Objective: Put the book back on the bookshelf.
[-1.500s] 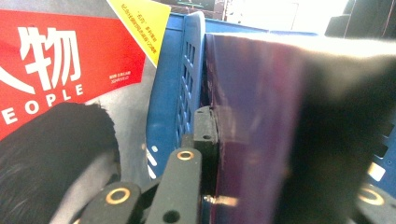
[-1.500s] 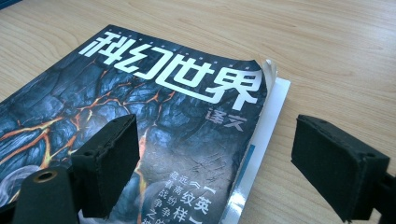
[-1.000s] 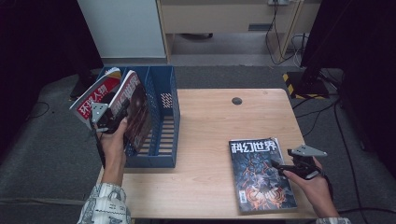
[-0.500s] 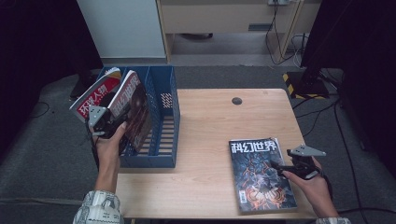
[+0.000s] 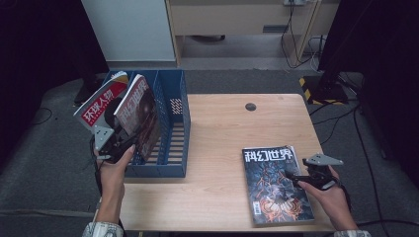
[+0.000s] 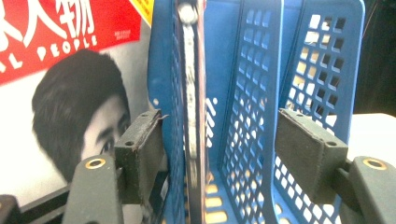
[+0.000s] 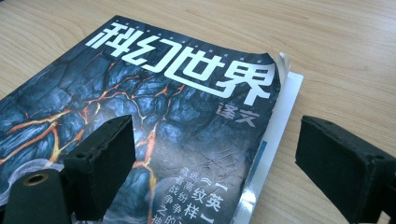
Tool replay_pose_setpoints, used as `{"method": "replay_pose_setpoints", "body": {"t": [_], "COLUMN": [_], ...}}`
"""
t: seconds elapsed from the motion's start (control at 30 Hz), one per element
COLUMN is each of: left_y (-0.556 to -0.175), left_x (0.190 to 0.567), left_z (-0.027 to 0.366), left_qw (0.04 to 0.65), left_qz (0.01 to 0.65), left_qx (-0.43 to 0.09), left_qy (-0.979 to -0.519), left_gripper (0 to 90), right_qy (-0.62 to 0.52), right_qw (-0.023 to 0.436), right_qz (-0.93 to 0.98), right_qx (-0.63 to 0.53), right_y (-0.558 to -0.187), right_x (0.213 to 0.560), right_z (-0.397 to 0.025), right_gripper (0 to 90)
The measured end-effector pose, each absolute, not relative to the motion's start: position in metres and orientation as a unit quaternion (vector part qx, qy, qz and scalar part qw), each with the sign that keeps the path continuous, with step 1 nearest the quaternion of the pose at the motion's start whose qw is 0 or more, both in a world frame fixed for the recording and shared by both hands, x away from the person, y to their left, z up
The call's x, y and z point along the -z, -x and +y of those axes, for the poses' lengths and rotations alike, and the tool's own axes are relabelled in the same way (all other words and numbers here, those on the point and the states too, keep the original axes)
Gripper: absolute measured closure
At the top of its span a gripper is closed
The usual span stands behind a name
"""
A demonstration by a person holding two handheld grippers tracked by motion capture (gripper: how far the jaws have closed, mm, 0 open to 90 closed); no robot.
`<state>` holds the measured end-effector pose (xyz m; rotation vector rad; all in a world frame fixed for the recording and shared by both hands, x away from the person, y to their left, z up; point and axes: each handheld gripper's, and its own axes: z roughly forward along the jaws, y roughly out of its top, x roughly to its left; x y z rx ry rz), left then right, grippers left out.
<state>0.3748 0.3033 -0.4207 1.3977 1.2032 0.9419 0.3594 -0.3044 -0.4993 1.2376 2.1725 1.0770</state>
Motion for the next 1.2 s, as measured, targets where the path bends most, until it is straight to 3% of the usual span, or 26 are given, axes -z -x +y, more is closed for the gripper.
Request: {"method": "replay_pose_setpoints", "body": {"t": [0.23, 0.8, 0.97, 1.0, 1.13, 1.2], "left_y": [-0.355, -0.329, -0.329, -0.329, -0.328, -0.328], "left_x": [0.449, 0.452, 0.450, 0.450, 0.449, 0.450], "left_z": [0.293, 0.266, 0.252, 0.246, 0.231, 0.224], "left_qw": [0.491, 0.466, 0.466, 0.467, 0.471, 0.471], "left_qz": [0.513, 0.472, 0.453, 0.447, 0.431, 0.421], "left_qx": [-0.391, -0.397, -0.392, -0.388, -0.379, -0.374], "left_qy": [-0.586, -0.634, -0.651, -0.657, -0.670, -0.679], "left_gripper": [32.3, 31.0, 30.7, 30.7, 30.3, 30.1], "right_qy": [-0.442, -0.448, -0.443, -0.440, -0.433, -0.432], "right_qw": [0.207, 0.212, 0.212, 0.210, 0.208, 0.205], "right_qz": [0.781, 0.773, 0.775, 0.776, 0.780, 0.783], "right_qx": [-0.390, -0.396, -0.399, -0.400, -0.401, -0.398], "right_y": [-0.360, -0.361, -0.361, -0.361, -0.361, -0.362], "right_x": [0.499, 0.497, 0.498, 0.499, 0.500, 0.502], "right_z": [-0.304, -0.310, -0.309, -0.309, -0.308, -0.308], "right_gripper": [12.4, 16.4, 21.7, 28.7, 34.9, 34.6]}}
